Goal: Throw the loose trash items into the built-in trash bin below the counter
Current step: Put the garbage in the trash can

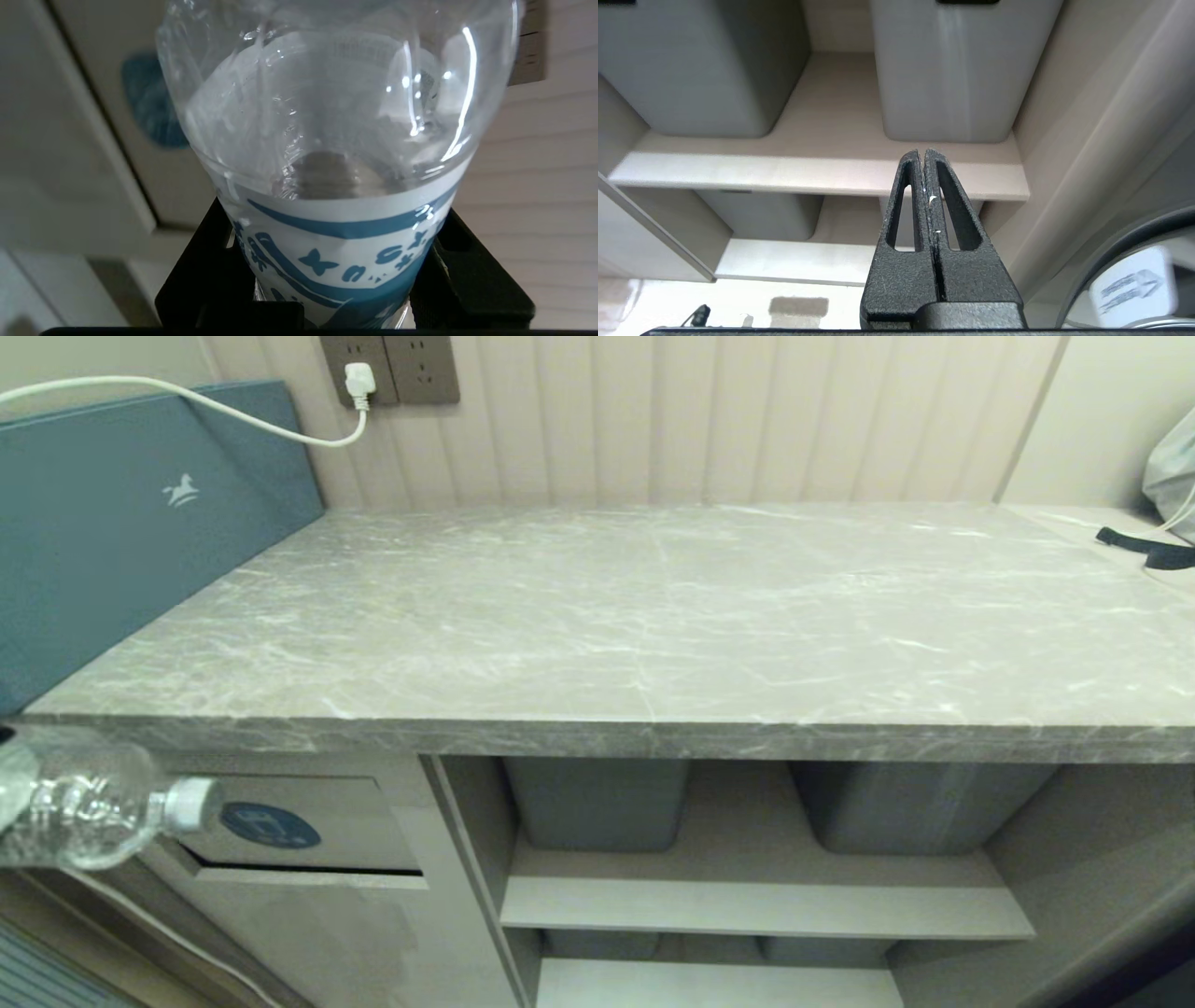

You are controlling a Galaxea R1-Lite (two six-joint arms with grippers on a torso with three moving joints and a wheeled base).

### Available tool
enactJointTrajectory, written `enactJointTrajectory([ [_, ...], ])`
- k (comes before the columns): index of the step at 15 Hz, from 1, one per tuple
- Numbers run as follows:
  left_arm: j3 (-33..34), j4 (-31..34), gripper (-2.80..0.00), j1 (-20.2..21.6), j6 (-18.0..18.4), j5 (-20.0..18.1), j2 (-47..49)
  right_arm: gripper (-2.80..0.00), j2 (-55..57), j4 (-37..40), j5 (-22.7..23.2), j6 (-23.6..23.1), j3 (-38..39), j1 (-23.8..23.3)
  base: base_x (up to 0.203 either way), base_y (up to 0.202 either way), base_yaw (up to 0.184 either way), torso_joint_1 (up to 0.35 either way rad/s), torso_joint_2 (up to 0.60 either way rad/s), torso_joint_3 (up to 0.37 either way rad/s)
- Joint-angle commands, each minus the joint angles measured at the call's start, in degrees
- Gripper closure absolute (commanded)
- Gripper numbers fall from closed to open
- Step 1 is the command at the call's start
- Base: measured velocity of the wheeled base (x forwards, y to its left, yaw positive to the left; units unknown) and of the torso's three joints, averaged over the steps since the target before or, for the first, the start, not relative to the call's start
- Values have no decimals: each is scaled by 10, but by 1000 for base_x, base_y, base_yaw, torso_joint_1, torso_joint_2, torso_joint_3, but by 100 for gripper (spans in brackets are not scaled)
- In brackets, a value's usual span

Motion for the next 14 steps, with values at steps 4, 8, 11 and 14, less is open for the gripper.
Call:
enactJointTrajectory([
  [4,35,2,0,12,-169,-74,89,0,0,0,0,1,0,0,0,0,0,-173,469,286],
  [8,64,-15,0,14,-226,-96,152,0,0,0,0,1,0,0,0,0,0,-148,460,308],
  [11,73,-85,0,18,-225,-102,217,0,0,0,0,0,0,0,0,0,0,-104,377,269],
  [14,70,-177,0,55,-203,-115,308,0,0,0,0,1,0,0,0,0,0,-25,89,67],
])
